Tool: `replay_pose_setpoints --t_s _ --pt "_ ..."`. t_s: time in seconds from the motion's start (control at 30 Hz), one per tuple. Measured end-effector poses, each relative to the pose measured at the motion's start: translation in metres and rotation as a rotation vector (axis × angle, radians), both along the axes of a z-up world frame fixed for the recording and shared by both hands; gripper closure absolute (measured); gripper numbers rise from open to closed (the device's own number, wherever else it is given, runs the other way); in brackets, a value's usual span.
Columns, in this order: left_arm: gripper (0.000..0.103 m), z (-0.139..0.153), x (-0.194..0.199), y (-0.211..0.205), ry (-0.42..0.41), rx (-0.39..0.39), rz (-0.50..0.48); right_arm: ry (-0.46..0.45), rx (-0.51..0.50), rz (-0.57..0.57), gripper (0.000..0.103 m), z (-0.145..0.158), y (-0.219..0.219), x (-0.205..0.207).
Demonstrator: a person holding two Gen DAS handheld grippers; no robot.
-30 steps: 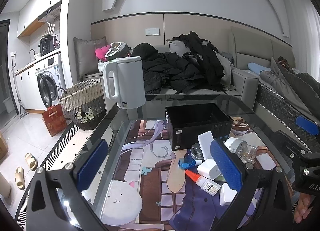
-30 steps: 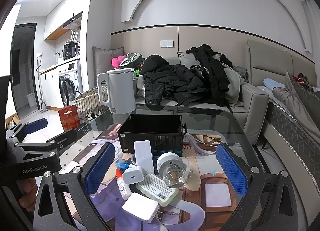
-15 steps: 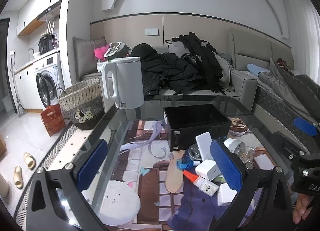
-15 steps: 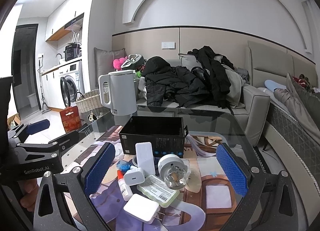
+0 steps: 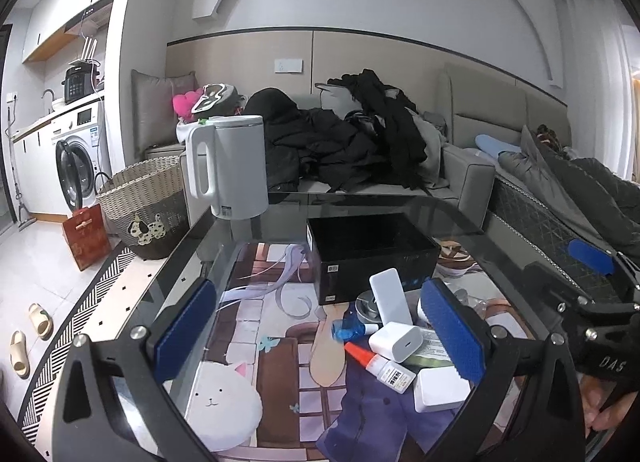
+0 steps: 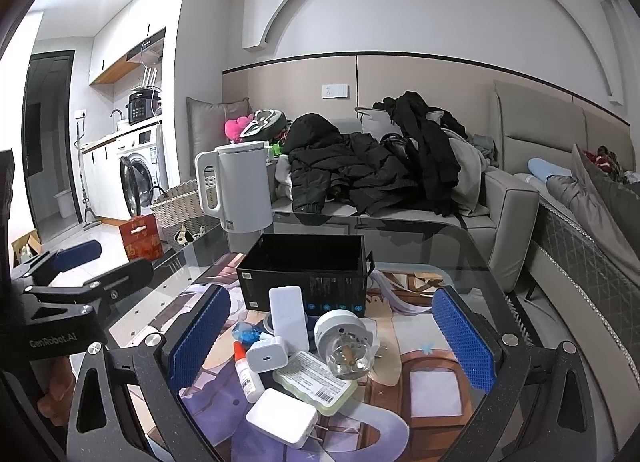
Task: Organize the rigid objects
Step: 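Grasp the orange-capped glue bottle with the left tool while the right tool grasps the white square pad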
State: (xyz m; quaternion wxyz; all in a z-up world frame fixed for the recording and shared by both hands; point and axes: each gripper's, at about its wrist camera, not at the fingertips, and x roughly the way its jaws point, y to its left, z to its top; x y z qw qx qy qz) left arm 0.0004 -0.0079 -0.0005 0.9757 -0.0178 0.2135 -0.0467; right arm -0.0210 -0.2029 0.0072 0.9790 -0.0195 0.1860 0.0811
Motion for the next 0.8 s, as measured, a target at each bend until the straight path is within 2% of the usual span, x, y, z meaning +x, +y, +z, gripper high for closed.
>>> replay_pose_setpoints --t_s 0.17,0.4,0.5,0.8 --pt "0.0 -0.001 0.002 -0.004 0.011 0.017 0.0 0.04 0.017 -0.016 0.0 0.001 -0.01 0.005" --pt "0.0 -0.01 0.018 -0.009 0.097 0.001 -0.005 0.103 0.026 0.001 0.0 0.001 -0.022 0.017" --pt "0.0 -0.016 0.028 -0.01 0.151 -0.009 -0.006 0.117 0.007 0.007 0.0 0.0 -0.022 0.023" --pt "0.003 -0.053 0.059 -0.029 0.364 -0.005 -0.066 0.303 -0.072 0.01 0.0 -0.033 -0.016 0.048"
